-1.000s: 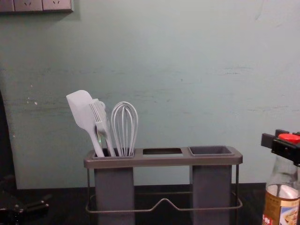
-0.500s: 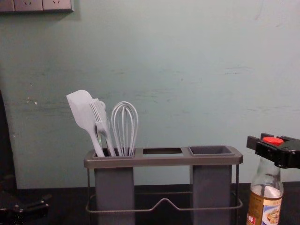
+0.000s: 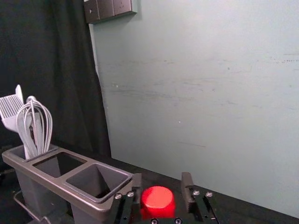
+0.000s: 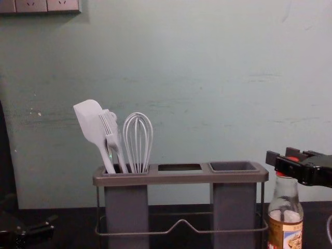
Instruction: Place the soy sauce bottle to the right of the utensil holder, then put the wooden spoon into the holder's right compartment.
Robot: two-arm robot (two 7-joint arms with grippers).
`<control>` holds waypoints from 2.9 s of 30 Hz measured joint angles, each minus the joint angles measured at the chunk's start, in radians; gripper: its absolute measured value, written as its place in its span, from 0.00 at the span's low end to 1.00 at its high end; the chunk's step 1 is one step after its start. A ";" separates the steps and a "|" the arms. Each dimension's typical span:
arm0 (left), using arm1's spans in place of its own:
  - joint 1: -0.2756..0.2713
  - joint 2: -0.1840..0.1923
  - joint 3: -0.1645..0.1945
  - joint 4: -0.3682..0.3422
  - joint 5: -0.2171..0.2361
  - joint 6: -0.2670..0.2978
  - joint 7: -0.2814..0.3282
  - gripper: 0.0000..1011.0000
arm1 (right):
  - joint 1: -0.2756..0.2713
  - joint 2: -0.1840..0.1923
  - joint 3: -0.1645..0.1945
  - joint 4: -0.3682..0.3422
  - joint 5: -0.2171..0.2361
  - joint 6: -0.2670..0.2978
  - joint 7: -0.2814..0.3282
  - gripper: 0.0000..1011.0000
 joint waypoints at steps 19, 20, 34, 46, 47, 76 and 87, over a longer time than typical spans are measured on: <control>0.000 0.000 0.000 0.000 0.000 0.000 0.000 0.99 | -0.004 -0.003 0.015 -0.008 0.029 0.007 -0.001 0.99; 0.000 0.000 0.000 0.000 0.000 0.000 0.000 0.99 | -0.004 -0.002 0.016 -0.008 0.030 0.007 -0.001 0.99; 0.000 0.000 0.000 0.000 0.000 0.000 0.000 0.99 | -0.047 0.018 0.031 -0.102 0.037 -0.009 -0.001 0.99; 0.000 0.000 0.000 0.000 0.000 0.000 0.000 0.99 | -0.153 0.076 0.018 -0.301 0.030 -0.038 0.031 0.99; 0.000 0.000 0.000 0.000 0.000 0.000 0.000 0.99 | -0.167 0.087 0.009 -0.322 0.022 -0.043 0.039 0.99; 0.000 0.000 0.000 0.000 0.000 0.000 0.000 0.99 | -0.271 0.148 -0.129 -0.366 -0.063 0.080 0.045 0.99; 0.000 0.000 0.000 0.000 0.000 0.000 0.000 0.99 | -0.271 0.148 -0.126 -0.369 -0.062 0.080 0.045 0.99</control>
